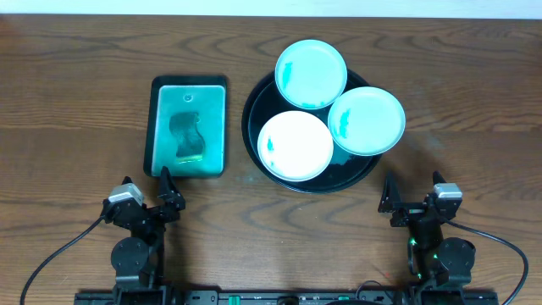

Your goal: Clean dirty plates on tray and stack at the side

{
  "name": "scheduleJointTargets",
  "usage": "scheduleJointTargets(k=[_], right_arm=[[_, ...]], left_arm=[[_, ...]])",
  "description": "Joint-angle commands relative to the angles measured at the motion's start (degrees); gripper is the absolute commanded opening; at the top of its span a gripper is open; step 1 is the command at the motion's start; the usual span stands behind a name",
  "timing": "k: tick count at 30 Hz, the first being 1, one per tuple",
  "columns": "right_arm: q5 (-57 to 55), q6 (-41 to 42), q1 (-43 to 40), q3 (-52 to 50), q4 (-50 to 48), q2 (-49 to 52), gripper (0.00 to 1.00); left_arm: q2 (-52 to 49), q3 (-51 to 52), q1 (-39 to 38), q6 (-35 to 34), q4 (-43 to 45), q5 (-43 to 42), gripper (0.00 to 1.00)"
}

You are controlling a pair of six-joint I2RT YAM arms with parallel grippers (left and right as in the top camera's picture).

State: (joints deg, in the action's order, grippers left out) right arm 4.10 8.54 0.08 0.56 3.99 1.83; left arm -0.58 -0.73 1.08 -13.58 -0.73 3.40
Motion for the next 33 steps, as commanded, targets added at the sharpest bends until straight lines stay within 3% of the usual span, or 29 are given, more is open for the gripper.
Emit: scheduleJointTargets(k=[1,9,15,18,23,28,33], right_arm=[[0.42,0.44,0.39,-0.24,0.02,0.28,0.99],[0.42,0.44,0.37,-0.24,0.02,0.33,0.99],[0.42,0.44,0.39,-0.24,0.02,0.33,0.99],[0.42,0.44,0.39,-0.24,0.02,0.33,0.99],[0.42,0.44,0.39,-0.24,0.02,0.33,0.99],[0.42,0.44,0.39,-0.24,0.02,0.33,0.99],[0.42,0.44,0.39,-0.24,0.02,0.33,0.99]], left_arm=[[0.35,0.50,0.28,-0.48,-2.89,2.86,0.82],[0.35,0.50,0.28,-0.76,-2.89,2.40,0.82],[0.35,0.48,0.17,-16.63,-1.97,-17.40,0.82],[0.35,0.48,0.20,-21.35,-1.79,-19.30,0.82],[0.35,0.48,0.20,-21.46,-1.55,-19.30,0.82],[0.35,-0.90,0.20,-21.35,4.44,-19.45,0.82],[0.11,-5.07,0.20,-13.86,5.66,-19.43,0.82]])
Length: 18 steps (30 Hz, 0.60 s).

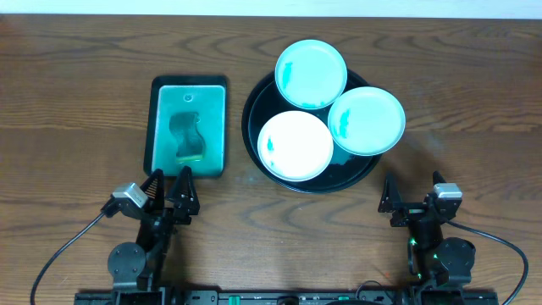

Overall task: Clean dirty plates on tray and stack at the side
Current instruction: 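Reach left gripper into the water tray and grasp the green sponge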

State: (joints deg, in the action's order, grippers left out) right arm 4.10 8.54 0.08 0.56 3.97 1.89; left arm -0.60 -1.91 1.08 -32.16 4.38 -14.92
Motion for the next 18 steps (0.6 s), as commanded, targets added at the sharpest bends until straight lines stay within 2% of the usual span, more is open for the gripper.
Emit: scheduleJointTargets(k=[1,4,8,12,15,18], right_arm=[[0.42,0.44,0.39,-0.24,0.04,0.26,0.99],[0.42,0.44,0.39,-0.24,0.04,0.26,0.99],[0.42,0.44,0.39,-0.24,0.04,0.26,0.99],[0.42,0.44,0.39,-0.24,0.04,0.26,0.99],[0.42,0.44,0.39,-0.24,0.04,0.26,0.99],[0.42,0.44,0.37,-0.24,0.04,0.26,0.99]], left_arm=[[-0.33,-5.29,0.20,7.04,0.44,-1.09,0.82],[-2.99,-9.60,0.20,11.26,0.35,0.68,0.82],[-11.74,-18.03,0.20,13.14,-3.48,5.05,0.82],[-26.16,-30.77,0.20,14.14,-15.74,5.97,0.82],[-39.67,-44.13,0.20,17.62,-29.46,5.20,0.82],[-49.46,-53.77,0.22,19.69,-36.81,4.24,0.82]])
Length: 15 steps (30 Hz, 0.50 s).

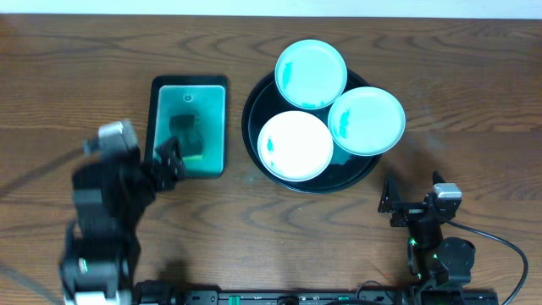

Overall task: Clean dirty plates on tray and stack at the side
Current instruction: 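Reach left gripper into the water tray and grasp the green sponge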

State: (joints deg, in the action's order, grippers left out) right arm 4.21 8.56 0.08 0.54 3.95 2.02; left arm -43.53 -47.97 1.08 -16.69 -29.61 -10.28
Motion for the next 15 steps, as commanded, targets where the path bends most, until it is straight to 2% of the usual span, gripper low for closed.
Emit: scheduleJointTargets(k=[1,4,9,15], right_arm=[[0.31,0.42,0.39,-0.22,0.07,0.13,0.99],[0.31,0.42,0.39,-0.22,0.07,0.13,0.99],[0.31,0.42,0.37,-0.22,0.07,0.13,0.99],[0.31,0.42,0.39,-0.22,0.04,0.13,0.99]], left_arm=[[-8.92,-9.75,0.24,5.40,-3.89,-0.42,0.82],[-15.32,-13.62,0.24,8.79,-5.16,-0.02,0.82],[-26.93,-17.84,0.24,7.41,-11.58,4.17,0.82],[-38.40,-17.84,0.13,7.39,-8.72,4.26,0.82]])
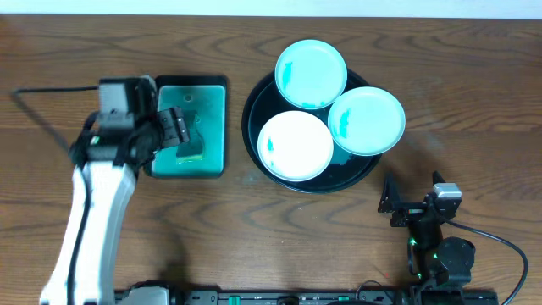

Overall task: Clean dirty plates on tray and stack at the side
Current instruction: 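Reach left gripper into the water tray and grasp the green sponge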

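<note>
Three plates sit on a round black tray (pixel 251 114): a light-blue plate (pixel 311 73) at the back, a second light-blue plate (pixel 367 119) at the right, and a white plate (pixel 295 146) in front with a teal smear on its left rim. A green-and-yellow sponge (pixel 196 149) lies in a rectangular teal dish (pixel 212 97) to the left of the tray. My left gripper (pixel 179 127) hangs over the dish's left half, just above the sponge, and looks open. My right gripper (pixel 389 202) rests shut near the front edge, right of the tray.
The wooden table (pixel 68 59) stretches left of the dish and right of the black tray. My left arm's white link (pixel 89 212) crosses the front left. The left arm's cable (pixel 51 95) loops out to the left.
My left gripper has moved from the dish's front left corner to over the dish, right above the sponge. The arm is stretched farther back. The right arm and the plates are unchanged.
Both grippers first rested shut at the front edge. Then the left gripper stood open just in front of the dish. Then the left arm was raised beside the dish's left front, and now its gripper is over the sponge. The right arm stayed still throughout.
</note>
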{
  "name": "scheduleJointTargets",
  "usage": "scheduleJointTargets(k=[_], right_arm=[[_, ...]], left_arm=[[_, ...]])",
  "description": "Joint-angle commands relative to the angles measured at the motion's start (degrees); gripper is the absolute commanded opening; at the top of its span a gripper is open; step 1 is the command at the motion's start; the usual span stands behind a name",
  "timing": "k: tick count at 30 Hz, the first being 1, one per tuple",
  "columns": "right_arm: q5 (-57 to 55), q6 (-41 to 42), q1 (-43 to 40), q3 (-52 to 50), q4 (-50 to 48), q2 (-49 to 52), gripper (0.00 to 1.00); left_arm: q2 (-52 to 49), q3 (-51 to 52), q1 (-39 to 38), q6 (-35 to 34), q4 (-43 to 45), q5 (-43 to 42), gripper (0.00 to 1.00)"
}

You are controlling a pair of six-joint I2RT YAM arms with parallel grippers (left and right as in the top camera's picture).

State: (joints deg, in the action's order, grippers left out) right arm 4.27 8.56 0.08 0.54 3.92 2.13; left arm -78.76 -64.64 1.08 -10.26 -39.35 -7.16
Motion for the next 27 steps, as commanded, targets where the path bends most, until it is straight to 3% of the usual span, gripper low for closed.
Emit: scheduleJointTargets(k=[1,14,27], right_arm=[[0.24,0.42,0.39,-0.22,0.09,0.02,0.99],[0.24,0.42,0.37,-0.22,0.09,0.02,0.99],[0.24,0.42,0.39,-0.22,0.09,0.02,0.99]], left_arm=[[-4.83,-1.16,0.13,0.94,1.95,0.90,0.82],[-20.96,-1.11,0.00,-12.92,10.60,0.35,0.82],[-26.91,-1.01,-1.07,-13.40,13.40,0.39,0.78]])
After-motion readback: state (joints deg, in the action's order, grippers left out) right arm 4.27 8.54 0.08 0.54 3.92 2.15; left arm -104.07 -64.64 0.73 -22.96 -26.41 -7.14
